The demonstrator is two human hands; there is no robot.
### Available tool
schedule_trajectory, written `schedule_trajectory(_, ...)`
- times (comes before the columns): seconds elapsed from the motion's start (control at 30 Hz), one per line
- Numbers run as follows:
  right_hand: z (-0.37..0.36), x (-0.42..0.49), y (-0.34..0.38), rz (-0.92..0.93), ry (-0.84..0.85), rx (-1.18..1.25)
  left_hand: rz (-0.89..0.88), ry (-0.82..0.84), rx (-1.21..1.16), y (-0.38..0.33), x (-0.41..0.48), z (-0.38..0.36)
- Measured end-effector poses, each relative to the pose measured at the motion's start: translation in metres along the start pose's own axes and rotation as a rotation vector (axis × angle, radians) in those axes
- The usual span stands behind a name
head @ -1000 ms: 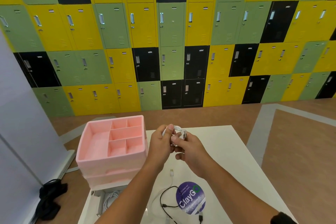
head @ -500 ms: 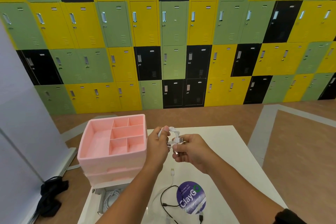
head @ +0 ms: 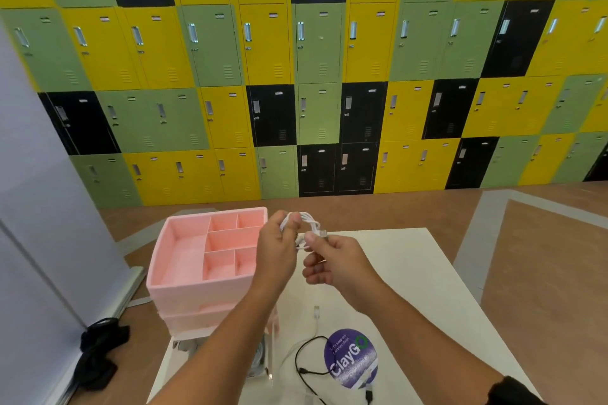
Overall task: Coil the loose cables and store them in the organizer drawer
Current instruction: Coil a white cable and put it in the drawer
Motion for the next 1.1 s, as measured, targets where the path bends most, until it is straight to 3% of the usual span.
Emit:
schedule_trajectory(0.23,0.008,0.003,-0.003,0.069,-0.146,-0.057,0.013,0.089,-0.061,0.000,-0.017,-0.017)
schedule_trajectory(0.43,0.007,-0.003,-0.003,0.013,-0.045,0.027,0.121,0.141,-0.076,0.002,-0.018,-0.024)
schedule_trajectory(0.7,0.013,0.002,0.003,0.009,-0.025,-0.037,0.073,0.063,-0.039,0.009,-0.020,-0.019)
schedule_trajectory(0.83,0.012,-0.002,0.006,0.077,0.057,-0.126,0.246,-0.006,-0.048,0.015,-0.017,-0.014)
schedule_trajectory(0.93,0.014,-0.001,0.001,0.105,0.046,-0.242,0.391,0.078,-0.168,0.019,-0.019,-0.010)
schedule_trajectory(1.1,0.018,0.004,-0.002,0.162,-0.022,-0.376,0.442,0.191,-0.237,0.019,-0.025,0.004)
Point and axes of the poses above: each hand's wrist, its own x-axis towards the middle knuckle, its own z-axis out of the back of the hand, y = z × x, the point moved 4 cm from there along x, towards the middle knuckle, and after that the axes turned 4 degrees about -x, right-handed, at the moved point
